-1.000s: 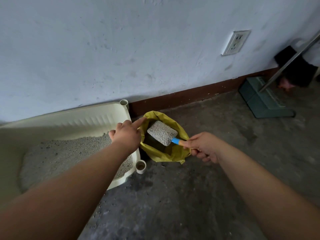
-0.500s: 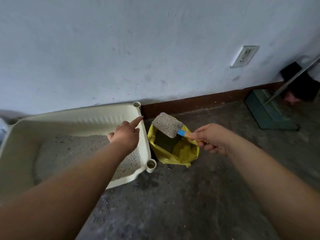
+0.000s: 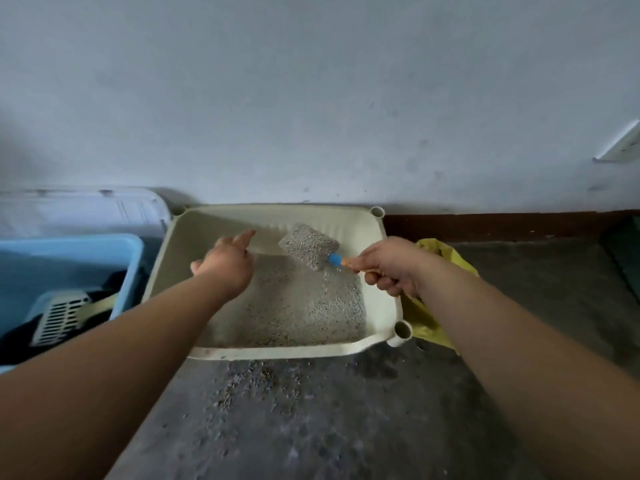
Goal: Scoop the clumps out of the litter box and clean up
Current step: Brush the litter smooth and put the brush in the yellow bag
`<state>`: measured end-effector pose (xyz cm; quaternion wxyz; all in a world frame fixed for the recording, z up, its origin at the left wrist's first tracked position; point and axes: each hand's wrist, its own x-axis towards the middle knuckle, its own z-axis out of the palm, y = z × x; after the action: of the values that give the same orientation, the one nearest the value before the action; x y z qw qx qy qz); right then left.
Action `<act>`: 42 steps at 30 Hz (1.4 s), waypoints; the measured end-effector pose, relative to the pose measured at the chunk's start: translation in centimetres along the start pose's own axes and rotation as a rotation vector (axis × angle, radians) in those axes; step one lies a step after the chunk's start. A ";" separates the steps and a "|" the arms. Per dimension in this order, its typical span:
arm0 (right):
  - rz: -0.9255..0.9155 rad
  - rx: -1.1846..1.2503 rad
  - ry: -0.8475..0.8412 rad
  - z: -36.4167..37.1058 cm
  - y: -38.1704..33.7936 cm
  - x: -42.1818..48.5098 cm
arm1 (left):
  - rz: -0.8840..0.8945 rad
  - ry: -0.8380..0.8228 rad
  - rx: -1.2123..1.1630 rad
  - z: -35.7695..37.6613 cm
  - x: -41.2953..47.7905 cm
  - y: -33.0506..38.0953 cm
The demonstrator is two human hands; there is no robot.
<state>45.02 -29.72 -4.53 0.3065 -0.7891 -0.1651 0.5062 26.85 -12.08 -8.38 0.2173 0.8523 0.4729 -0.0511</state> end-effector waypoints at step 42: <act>-0.351 -0.584 0.603 0.1 4.8 0.0 | 0.146 -0.213 -0.027 3.8 0.1 -2.6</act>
<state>44.71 -33.34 -7.71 0.1868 -0.9147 -0.3354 0.1265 25.19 -12.40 -12.68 0.2810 0.8712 0.3845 -0.1188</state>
